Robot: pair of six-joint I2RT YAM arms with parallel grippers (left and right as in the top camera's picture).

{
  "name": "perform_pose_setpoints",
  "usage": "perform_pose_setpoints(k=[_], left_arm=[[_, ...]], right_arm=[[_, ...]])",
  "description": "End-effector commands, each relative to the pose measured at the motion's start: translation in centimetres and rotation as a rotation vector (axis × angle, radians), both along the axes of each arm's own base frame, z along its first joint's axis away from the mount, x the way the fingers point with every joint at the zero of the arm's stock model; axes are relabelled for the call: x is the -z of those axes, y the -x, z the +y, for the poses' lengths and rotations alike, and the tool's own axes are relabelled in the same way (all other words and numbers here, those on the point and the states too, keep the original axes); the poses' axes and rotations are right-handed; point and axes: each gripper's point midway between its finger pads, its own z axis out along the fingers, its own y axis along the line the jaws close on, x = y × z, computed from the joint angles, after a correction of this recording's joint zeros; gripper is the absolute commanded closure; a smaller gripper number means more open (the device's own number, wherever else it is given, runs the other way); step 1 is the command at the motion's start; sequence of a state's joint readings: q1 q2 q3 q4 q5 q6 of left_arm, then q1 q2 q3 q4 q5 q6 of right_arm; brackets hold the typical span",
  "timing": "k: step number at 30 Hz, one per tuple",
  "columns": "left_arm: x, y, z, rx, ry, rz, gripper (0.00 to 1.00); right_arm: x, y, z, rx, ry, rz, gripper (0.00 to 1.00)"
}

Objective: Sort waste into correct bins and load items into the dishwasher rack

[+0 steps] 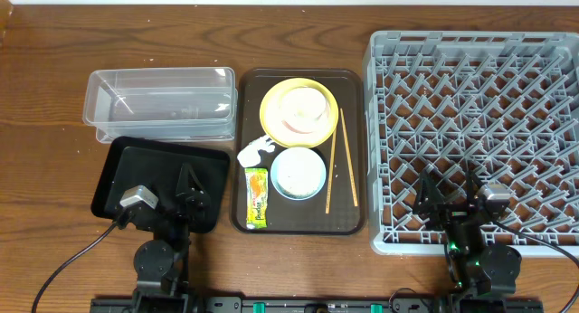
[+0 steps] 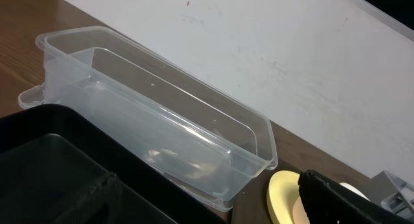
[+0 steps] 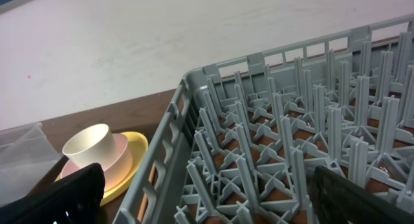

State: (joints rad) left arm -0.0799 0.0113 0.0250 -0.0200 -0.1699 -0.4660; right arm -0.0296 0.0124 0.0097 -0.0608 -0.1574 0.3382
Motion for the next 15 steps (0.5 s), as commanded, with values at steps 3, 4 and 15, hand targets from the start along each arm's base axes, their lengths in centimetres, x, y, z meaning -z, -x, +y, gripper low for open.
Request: perform_pose_setpoints(k=[3,4,15], left_arm=[[1.88,0.04,0.10,-0.001,-0.026,0.061,0.10],[1.88,0.04,0.10,-0.001,-0.026,0.061,0.10],[1.88,0.04,0.10,-0.001,-0.026,0.061,0.10]], right_arm=[[0.04,0.02,0.09,-0.004,-0.013,-0.001,0.01],[0.04,0.02,0.09,-0.004,-0.013,-0.001,0.01],[0.04,0.02,0.09,-0.004,-0.013,-0.001,0.01]])
